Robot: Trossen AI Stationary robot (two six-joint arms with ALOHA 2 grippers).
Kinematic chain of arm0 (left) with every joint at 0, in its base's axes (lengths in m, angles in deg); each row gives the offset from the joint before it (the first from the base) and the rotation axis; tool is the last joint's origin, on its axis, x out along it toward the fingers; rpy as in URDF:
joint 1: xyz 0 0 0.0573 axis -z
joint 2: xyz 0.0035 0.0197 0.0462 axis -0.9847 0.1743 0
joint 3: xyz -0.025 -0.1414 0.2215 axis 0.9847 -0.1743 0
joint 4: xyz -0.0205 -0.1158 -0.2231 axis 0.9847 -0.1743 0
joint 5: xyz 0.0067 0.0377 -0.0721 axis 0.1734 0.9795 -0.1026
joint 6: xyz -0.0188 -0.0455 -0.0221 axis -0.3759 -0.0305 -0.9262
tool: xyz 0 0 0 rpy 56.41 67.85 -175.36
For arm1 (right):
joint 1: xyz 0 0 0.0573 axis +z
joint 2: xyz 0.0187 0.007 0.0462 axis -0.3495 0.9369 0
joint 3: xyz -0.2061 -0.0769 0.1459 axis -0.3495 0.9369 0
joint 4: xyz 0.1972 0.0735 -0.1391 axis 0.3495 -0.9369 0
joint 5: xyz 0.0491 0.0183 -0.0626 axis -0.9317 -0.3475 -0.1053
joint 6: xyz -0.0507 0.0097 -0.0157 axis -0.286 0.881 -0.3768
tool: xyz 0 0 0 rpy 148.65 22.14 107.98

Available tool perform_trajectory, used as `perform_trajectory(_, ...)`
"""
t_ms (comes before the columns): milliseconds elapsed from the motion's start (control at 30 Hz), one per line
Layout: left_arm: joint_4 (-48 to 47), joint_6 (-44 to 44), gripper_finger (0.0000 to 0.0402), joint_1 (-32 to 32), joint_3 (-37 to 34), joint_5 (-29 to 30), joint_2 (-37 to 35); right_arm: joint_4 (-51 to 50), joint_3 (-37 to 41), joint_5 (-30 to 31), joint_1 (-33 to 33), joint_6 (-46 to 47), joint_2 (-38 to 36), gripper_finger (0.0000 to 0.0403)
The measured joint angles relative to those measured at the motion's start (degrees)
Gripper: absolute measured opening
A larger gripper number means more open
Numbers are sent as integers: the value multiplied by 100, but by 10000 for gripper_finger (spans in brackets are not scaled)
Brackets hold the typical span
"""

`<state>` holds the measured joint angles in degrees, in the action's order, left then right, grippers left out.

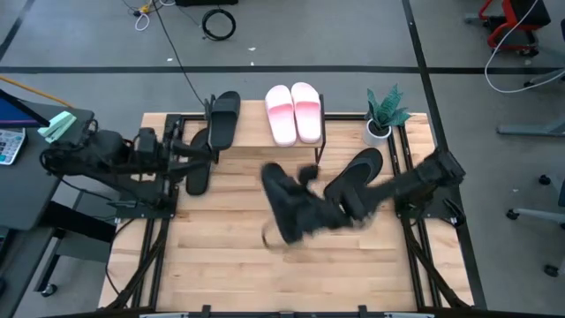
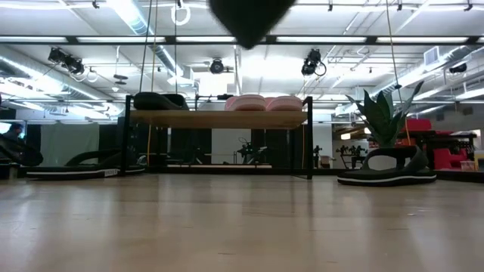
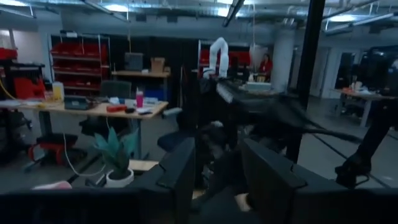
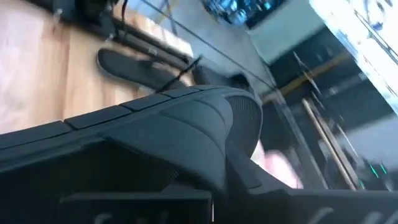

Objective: Pick and place slides into the shelf
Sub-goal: Align the black slide on the shelf with the other black slide

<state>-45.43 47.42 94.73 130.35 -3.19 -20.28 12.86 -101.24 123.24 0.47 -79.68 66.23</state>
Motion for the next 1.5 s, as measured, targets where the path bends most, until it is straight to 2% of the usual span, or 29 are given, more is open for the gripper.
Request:
perform_trajectory(67,2,-27,135,-8,0,1,-95,686,0,-432,-549,-741,0,11)
perform_trajectory(167,-91,113,130,-24,4,11,-173,1322,0,-666,-1300,-1589,0,14)
perform_trajectory(267,-338,762,124,-22,4,429,-203,1524,0,-1676,-2031,-2268,-2,12)
perform_trajectory(333,-545,1278,119,-22,4,1040,-194,1691,0,-2342,-2453,-2396,-2,11)
perform_trajectory(433,-963,1809,110,-25,4,1844,-157,2184,0,-2617,-2948,-2403,78,11)
perform_trajectory(500,-1244,2004,103,-24,4,2104,-110,2433,2,-2902,-3208,-2388,130,12)
perform_trajectory(600,-1585,2066,91,-45,4,2127,11,3133,-2,-3490,-3461,-2302,316,12)
perform_trajectory(667,-1594,2064,82,-128,4,2137,131,3443,-148,-3556,-3501,-2461,581,11)
perform_trajectory(767,-1554,2066,70,-312,2,2142,385,3228,-716,-3595,-3604,-2606,1179,11)
perform_trajectory(900,-1616,1948,56,-597,2,2141,650,2726,-2005,-3072,-3757,-2631,2055,13)
perform_trajectory(1000,-1771,1724,49,-749,2,2144,783,1784,-3047,-2657,-3855,-2616,2533,13)
perform_trajectory(1133,-1985,1581,43,-897,0,2145,813,690,-3934,-2646,-4011,-2195,2939,13)
perform_trajectory(1300,-2015,1564,39,-997,0,2143,809,218,-4133,-2624,-4177,-1963,3187,14)
perform_trajectory(1500,-2014,1301,40,-999,0,2140,822,309,-4100,-2505,-4178,-2720,3455,24)
